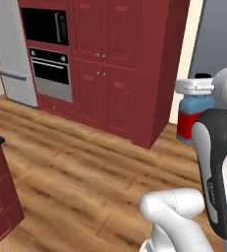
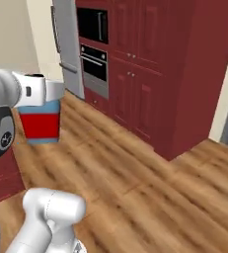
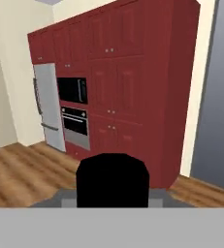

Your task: Get the candle and the liquor from the cabinet and move them to the dining counter.

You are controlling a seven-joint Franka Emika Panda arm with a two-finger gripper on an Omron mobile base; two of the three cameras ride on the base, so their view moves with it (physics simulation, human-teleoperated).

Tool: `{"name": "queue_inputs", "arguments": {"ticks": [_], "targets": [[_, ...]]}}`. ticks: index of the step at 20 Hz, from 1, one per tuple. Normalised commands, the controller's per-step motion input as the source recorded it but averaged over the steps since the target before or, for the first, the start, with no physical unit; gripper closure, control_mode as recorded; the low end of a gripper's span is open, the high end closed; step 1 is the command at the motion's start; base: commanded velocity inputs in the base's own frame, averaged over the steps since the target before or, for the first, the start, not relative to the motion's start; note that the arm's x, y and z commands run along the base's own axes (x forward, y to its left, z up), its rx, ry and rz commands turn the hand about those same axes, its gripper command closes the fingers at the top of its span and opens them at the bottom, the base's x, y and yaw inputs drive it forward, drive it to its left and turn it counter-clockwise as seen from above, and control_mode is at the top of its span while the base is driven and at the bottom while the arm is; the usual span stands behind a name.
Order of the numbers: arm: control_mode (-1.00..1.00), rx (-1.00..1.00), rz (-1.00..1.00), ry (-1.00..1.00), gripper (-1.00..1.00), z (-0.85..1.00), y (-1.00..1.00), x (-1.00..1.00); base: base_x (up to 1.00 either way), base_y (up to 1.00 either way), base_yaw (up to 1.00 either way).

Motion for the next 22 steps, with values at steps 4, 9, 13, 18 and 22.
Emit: {"name": "queue_inputs", "arguments": {"ticks": [4, 9, 13, 18, 22], "targets": [[1.0, 0.0, 0.0, 0.0, 1.0, 0.0, 0.0, 0.0, 0.48, 0.0, 0.93], [1.0, 0.0, 0.0, 0.0, 1.0, 0.0, 0.0, 0.0, 0.81, -0.18, 0.79], [1.0, 0.0, 0.0, 0.0, 1.0, 0.0, 0.0, 0.0, 0.86, -0.66, 0.32], [1.0, 0.0, 0.0, 0.0, 1.0, 0.0, 0.0, 0.0, 0.98, -0.76, 0.08], [1.0, 0.0, 0.0, 0.0, 1.0, 0.0, 0.0, 0.0, 1.0, -0.75, 0.09]]}}
